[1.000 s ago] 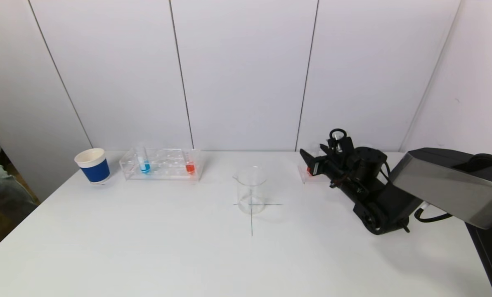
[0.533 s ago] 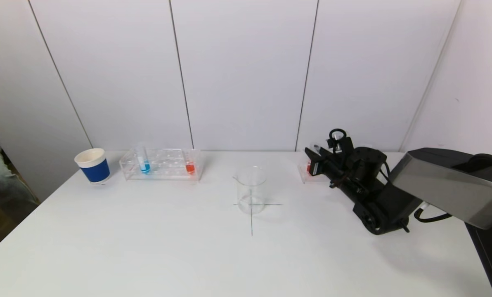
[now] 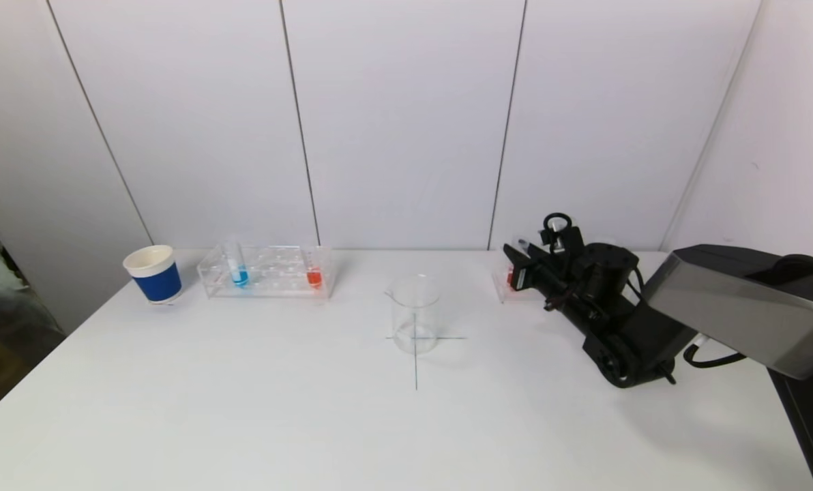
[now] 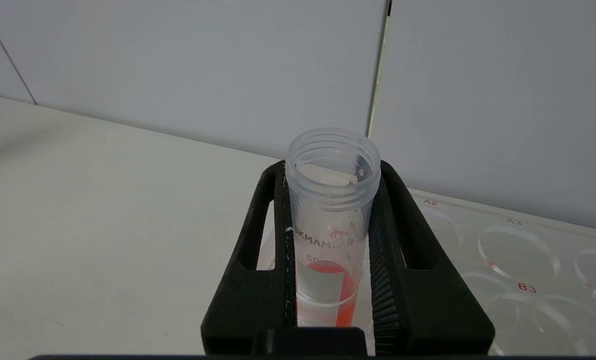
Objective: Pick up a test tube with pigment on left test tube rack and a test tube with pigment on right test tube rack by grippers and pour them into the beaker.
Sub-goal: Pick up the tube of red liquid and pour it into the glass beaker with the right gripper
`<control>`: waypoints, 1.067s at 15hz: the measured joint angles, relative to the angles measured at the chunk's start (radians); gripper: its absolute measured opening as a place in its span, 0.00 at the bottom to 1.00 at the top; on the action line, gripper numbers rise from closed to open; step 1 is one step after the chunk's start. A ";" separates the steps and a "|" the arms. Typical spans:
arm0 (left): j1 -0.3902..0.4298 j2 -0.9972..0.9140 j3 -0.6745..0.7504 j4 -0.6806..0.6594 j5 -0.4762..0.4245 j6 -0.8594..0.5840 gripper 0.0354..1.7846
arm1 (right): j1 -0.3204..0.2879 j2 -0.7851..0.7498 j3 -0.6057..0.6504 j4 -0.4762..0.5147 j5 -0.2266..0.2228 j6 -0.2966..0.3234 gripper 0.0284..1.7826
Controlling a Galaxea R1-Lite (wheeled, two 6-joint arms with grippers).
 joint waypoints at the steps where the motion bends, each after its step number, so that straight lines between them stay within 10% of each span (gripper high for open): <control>1: 0.000 0.000 0.000 0.000 0.000 0.000 0.99 | 0.000 0.000 0.000 0.000 0.000 0.000 0.25; 16: 0.000 0.000 0.000 0.000 0.000 0.000 0.99 | 0.002 -0.147 0.009 0.049 -0.003 -0.021 0.25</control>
